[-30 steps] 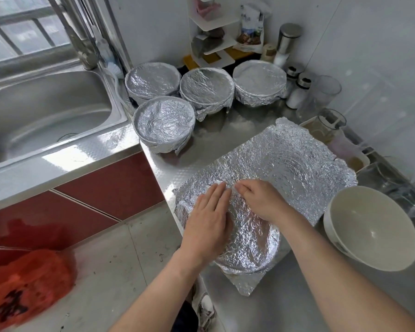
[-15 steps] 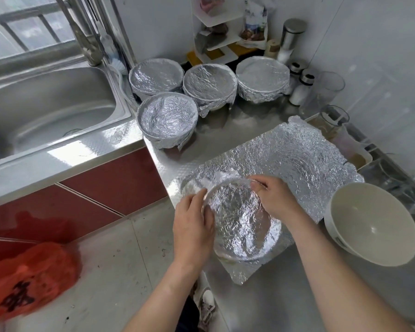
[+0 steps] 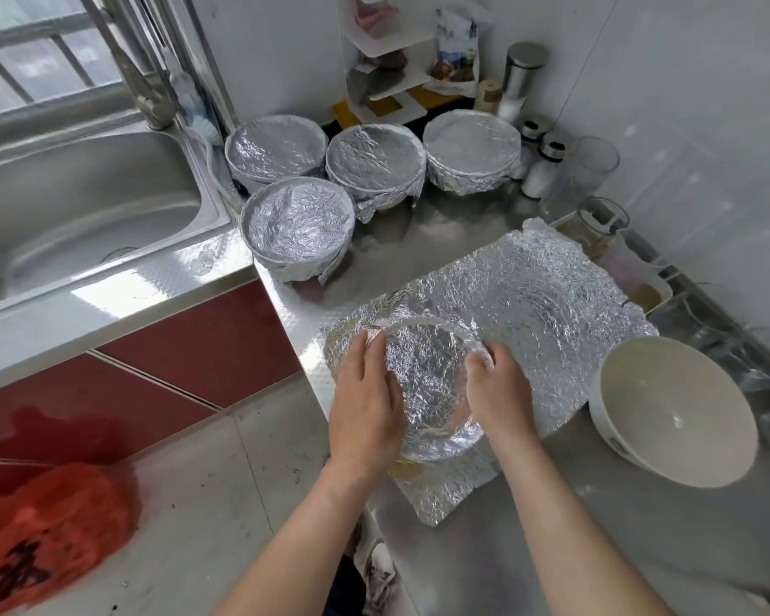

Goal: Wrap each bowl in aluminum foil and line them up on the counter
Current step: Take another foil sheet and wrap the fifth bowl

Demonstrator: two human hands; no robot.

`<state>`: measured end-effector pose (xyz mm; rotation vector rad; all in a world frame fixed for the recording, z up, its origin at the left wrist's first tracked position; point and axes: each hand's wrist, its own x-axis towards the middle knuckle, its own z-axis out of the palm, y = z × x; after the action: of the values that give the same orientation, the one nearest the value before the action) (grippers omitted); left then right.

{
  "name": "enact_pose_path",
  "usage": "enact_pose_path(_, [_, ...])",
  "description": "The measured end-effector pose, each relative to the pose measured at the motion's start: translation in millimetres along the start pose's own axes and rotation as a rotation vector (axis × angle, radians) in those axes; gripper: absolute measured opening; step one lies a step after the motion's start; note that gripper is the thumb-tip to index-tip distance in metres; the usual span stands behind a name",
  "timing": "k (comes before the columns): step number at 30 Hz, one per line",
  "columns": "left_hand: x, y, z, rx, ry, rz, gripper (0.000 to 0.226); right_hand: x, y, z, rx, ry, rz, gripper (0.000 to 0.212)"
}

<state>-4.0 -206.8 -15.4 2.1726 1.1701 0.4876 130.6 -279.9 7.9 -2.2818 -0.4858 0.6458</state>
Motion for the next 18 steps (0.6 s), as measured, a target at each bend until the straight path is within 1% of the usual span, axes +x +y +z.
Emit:
enact_pose_path(2, [1.8,2.3,-2.7,0.118,0.04,0.048,0.047,12.8,-4.3,-5.8,0.006,-0.084,-0.016,0.027])
enact_pose_path(3, [2.8,5.7,-4.2,0.192,0.031,0.062,0.051,19.7,-7.1,-8.7,0.007,-0.115,-0.021,0.024])
enact_pose_path(5, [2.3,11.6,-3.6,0.334,-0.062,0.079,0.058,31.1,-12.2,-10.5,-0.014,-0.156,-0.033,0.031])
enact_pose_path(7, [-0.3,12.3,2.1,0.401,-0.134,0.102,0.06,36.0,-16.5,-7.3,-0.041,-0.175,-0.068,0.03])
enact_pose_path(10, [-0.8,9.6,6.4,0.424,-0.142,0.121,0.06,34.6,-17.7,-1.2,-0.129,-0.11,-0.168,0.028])
enact_pose_path(13, [1.2,7.6,8.8,0.432,-0.129,0.138,0.06,30.9,-15.3,-0.2,-0.114,-0.043,-0.204,0.028])
enact_pose_path(16, [0.9,7.6,8.9,0.435,-0.126,0.144,0.059,31.4,-12.2,0.8,-0.117,-0.05,-0.225,0.027])
enact_pose_path(18, [0.7,7.6,8.2,0.427,-0.132,0.147,0.057,32.7,-11.2,-1.4,-0.108,-0.1,-0.217,0.027])
